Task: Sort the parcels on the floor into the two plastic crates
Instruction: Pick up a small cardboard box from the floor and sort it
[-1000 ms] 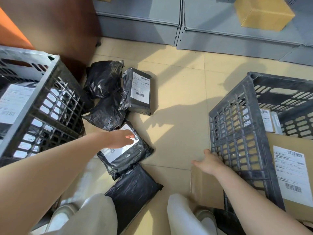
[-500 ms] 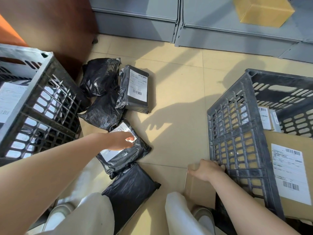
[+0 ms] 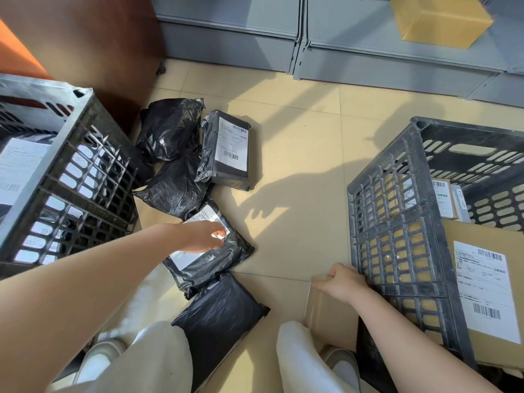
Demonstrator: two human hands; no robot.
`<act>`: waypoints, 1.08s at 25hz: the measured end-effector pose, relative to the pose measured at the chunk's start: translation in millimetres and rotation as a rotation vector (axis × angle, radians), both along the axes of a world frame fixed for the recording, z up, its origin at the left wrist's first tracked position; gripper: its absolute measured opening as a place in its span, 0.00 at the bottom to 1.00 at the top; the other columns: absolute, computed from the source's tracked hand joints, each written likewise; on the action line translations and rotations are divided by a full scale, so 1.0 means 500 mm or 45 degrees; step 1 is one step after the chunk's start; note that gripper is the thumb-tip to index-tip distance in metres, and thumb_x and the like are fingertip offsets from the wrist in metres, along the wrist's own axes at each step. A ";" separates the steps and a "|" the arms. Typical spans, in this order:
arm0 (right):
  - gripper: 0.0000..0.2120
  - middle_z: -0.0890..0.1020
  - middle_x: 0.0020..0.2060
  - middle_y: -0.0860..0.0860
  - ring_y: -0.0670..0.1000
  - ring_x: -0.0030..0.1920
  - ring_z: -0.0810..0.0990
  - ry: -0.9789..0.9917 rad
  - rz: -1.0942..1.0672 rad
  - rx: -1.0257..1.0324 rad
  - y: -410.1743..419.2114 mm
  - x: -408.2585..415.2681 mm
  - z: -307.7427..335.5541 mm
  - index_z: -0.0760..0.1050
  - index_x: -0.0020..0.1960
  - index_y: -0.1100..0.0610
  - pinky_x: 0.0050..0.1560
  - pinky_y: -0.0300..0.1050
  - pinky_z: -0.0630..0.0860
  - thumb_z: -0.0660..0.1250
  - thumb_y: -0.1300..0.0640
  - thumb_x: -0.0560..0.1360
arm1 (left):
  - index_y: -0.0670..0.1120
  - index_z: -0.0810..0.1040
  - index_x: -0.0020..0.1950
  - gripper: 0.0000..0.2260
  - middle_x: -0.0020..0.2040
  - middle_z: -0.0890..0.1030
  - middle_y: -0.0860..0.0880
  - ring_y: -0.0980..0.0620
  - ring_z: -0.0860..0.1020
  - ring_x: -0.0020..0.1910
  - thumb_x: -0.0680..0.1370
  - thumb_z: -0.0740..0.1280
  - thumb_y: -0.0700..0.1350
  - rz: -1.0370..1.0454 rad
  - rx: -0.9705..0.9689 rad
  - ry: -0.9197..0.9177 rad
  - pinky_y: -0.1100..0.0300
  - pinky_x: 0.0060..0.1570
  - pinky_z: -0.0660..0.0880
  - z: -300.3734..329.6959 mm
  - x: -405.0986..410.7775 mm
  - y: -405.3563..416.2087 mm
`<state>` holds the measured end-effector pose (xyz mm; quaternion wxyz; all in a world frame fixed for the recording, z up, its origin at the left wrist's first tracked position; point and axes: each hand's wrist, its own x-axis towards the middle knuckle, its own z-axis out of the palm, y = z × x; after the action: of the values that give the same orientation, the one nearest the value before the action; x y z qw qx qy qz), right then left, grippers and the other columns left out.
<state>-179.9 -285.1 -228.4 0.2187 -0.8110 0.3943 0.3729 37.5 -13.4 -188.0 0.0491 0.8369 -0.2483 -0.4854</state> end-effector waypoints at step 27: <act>0.44 0.64 0.76 0.48 0.48 0.67 0.68 -0.815 -0.713 0.992 0.102 0.175 0.110 0.47 0.81 0.53 0.74 0.56 0.63 0.71 0.56 0.76 | 0.48 0.75 0.58 0.18 0.56 0.78 0.45 0.40 0.80 0.54 0.78 0.62 0.60 1.639 -0.501 0.847 0.36 0.46 0.80 0.060 0.009 -0.073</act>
<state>-92.6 -234.3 -173.4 0.7000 -0.6076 0.3419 0.1545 41.9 -50.0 -158.3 0.5444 0.6017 0.2358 -0.5347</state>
